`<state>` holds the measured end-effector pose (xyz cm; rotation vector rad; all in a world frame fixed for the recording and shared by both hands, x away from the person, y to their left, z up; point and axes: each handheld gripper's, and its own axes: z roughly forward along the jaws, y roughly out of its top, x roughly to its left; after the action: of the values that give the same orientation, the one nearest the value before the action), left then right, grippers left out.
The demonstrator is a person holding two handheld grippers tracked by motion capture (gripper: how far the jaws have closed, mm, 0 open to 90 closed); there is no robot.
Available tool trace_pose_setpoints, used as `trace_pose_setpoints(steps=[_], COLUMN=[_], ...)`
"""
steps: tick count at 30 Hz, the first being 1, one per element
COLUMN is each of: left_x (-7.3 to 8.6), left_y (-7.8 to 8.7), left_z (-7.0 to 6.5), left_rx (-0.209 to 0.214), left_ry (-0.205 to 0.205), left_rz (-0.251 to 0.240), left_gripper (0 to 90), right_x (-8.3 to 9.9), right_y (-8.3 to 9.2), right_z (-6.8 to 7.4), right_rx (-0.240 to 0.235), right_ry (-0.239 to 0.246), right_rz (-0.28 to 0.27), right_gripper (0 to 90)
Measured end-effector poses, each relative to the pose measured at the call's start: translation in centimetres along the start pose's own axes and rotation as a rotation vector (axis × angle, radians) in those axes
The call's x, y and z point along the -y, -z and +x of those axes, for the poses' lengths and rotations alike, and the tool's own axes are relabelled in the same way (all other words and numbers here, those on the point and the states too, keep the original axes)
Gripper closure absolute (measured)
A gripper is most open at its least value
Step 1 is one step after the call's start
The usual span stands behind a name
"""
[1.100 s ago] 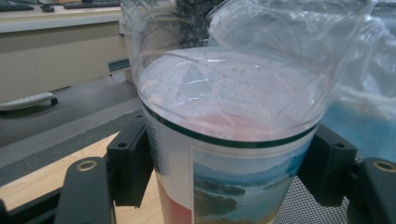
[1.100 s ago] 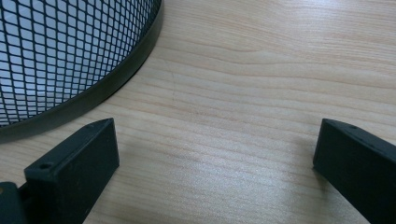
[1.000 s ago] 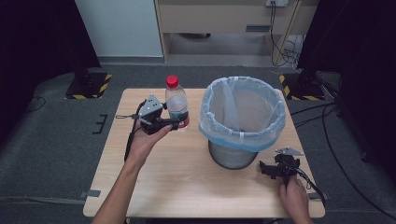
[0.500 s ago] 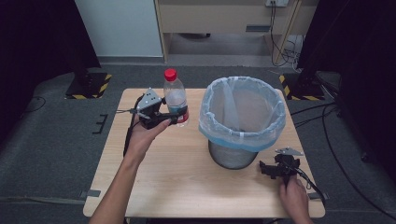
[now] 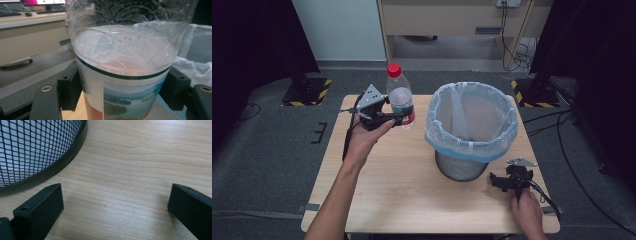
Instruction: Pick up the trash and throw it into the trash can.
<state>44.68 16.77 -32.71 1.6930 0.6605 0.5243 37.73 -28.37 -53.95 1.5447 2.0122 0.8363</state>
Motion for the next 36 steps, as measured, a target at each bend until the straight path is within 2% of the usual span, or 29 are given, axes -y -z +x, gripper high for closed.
trace_pose_setpoints(steps=[3, 7, 16, 18, 21, 30, 36], left_x=[-0.3, -0.9, -1.6, -1.9, -2.2, -3.4, -4.0], left_y=[0.0, 0.1, 0.1, 0.4, 0.6, 0.9, 0.8], left_z=[0.0, 0.0, 0.0, -0.2, -0.3, -0.4, -0.4], left_rx=[0.006, -0.016, -0.010, 0.008, 0.011, 0.002, 0.005], left_ry=[-0.003, -0.003, -0.003, -0.021, -0.023, -0.038, -0.028], left_rz=[0.002, -0.016, -0.015, -0.024, -0.029, -0.023, -0.038], left_gripper=[28.7, 28.8, 28.7, 28.7, 28.7, 28.7, 28.7], right_x=[0.0, 0.0, 0.0, 0.0, 0.0, 0.0, 0.0], right_y=[0.0, 0.0, 0.0, 0.0, 0.0, 0.0, 0.0], right_z=[0.0, 0.0, 0.0, 0.0, 0.0, 0.0, 0.0], right_rx=[0.000, 0.000, 0.000, 0.000, 0.000, 0.000, 0.000], right_ry=[0.000, 0.000, 0.000, 0.000, 0.000, 0.000, 0.000], right_rz=[0.000, 0.000, 0.000, 0.000, 0.000, 0.000, 0.000], right_gripper=[0.3, 0.3, 0.4, 0.4, 0.3, 0.3, 0.3])
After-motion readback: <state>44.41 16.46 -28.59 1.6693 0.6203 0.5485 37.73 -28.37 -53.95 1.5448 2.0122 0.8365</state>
